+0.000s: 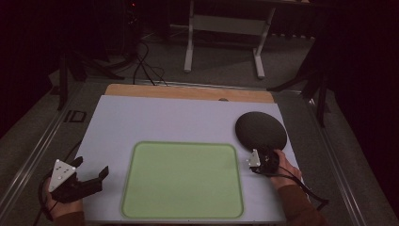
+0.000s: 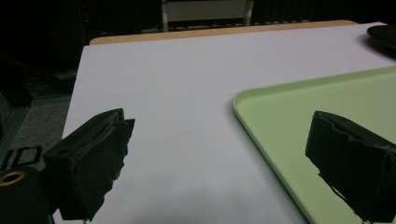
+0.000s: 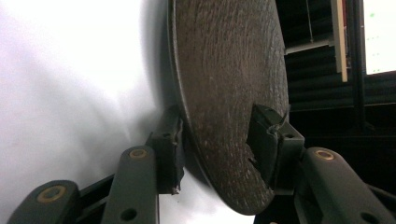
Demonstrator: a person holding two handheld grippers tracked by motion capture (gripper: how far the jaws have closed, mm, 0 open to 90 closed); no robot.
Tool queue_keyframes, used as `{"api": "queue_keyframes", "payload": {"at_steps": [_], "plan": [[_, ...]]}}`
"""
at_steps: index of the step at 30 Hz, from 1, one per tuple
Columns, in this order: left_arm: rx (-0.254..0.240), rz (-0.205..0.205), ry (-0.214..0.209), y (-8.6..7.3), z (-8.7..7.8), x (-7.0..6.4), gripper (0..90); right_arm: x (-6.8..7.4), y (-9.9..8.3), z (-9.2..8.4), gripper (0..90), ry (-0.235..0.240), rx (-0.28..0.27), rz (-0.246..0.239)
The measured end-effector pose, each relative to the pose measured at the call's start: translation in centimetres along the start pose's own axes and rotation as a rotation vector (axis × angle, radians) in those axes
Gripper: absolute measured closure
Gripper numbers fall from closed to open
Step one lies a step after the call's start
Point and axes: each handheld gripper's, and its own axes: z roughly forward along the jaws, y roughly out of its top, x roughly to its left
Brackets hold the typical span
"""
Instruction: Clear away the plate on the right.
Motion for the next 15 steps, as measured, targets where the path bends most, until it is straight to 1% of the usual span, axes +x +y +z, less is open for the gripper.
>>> {"api": "queue_keyframes", "payload": {"at_steps": [3,6,7,8,10,12,13,14,15], "plan": [[0.000,-0.004,-0.001,-0.02,0.02,0.04,5.9,0.03,0.17,0.37,59.5,0.006,0.018,-0.026],[-0.001,-0.008,-0.002,-0.02,0.01,0.09,6.0,0.19,0.51,0.64,60.0,-0.010,0.029,-0.081],[-0.001,-0.008,-0.002,-0.02,0.01,0.09,6.0,0.19,0.51,0.64,60.0,-0.010,0.029,-0.081],[-0.003,-0.008,-0.001,-0.02,-0.01,0.09,6.0,0.23,0.58,0.72,60.0,-0.014,0.030,-0.098],[-0.004,-0.008,-0.003,-0.03,-0.05,0.11,6.0,0.21,0.67,0.81,63.7,-0.002,0.034,-0.123],[-0.003,-0.011,-0.004,-0.04,-0.01,0.14,6.0,0.23,0.66,0.86,66.4,0.002,0.031,-0.137],[-0.003,-0.011,-0.003,-0.04,0.00,0.14,6.1,0.21,0.66,0.90,68.2,0.011,0.030,-0.141],[-0.004,-0.011,-0.003,-0.04,0.00,0.14,6.2,0.22,0.67,0.95,70.9,0.016,0.030,-0.151],[-0.004,-0.011,-0.003,-0.04,-0.01,0.14,6.2,0.26,0.71,0.99,76.6,0.027,0.033,-0.158]]}}
